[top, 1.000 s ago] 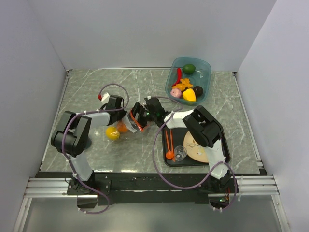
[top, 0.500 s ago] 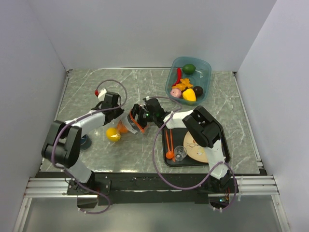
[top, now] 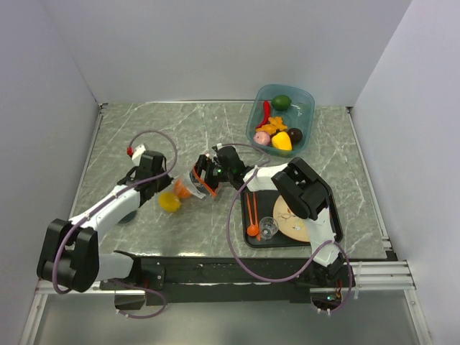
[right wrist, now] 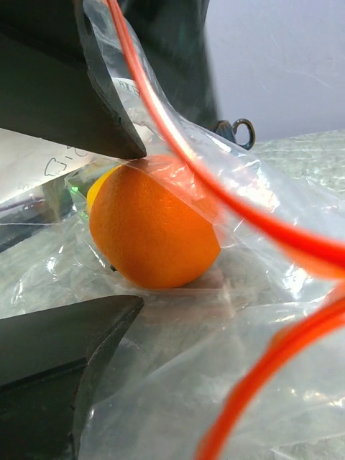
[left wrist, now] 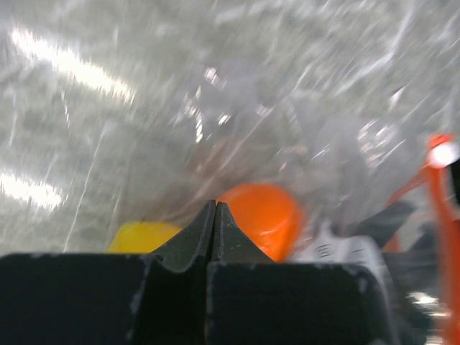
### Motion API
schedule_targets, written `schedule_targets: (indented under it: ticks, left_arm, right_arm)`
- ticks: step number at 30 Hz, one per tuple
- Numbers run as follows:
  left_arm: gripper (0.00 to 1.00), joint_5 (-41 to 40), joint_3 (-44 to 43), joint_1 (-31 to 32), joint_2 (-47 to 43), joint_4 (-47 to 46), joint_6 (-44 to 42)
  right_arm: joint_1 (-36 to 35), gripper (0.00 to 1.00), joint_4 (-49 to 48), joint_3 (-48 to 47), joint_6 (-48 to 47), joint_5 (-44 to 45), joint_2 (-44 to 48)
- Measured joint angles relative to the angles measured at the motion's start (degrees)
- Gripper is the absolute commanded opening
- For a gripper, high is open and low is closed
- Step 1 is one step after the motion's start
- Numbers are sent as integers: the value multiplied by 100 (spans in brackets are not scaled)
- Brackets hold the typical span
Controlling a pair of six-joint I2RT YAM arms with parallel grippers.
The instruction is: Open the zip-top bag and remove the fake food
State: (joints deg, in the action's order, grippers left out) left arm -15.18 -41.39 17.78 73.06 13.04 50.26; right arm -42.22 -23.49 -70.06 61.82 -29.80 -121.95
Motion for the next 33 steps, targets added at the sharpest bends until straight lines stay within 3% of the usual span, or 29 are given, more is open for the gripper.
schedule_targets:
  ticks: [10,22,33]
  left_arm:
    - [1,498,372,-2,365,-481,26]
    - [1,686,372,-2,940,-1145,22]
    - [1,828,372,4,1305,-1539,28]
  right_arm:
    - [-2,87,136,-57,-151,9,0]
    - [-153,93,1364,-817,-968,680,0]
    - [-236,94,1668,-844,-1266,874,11]
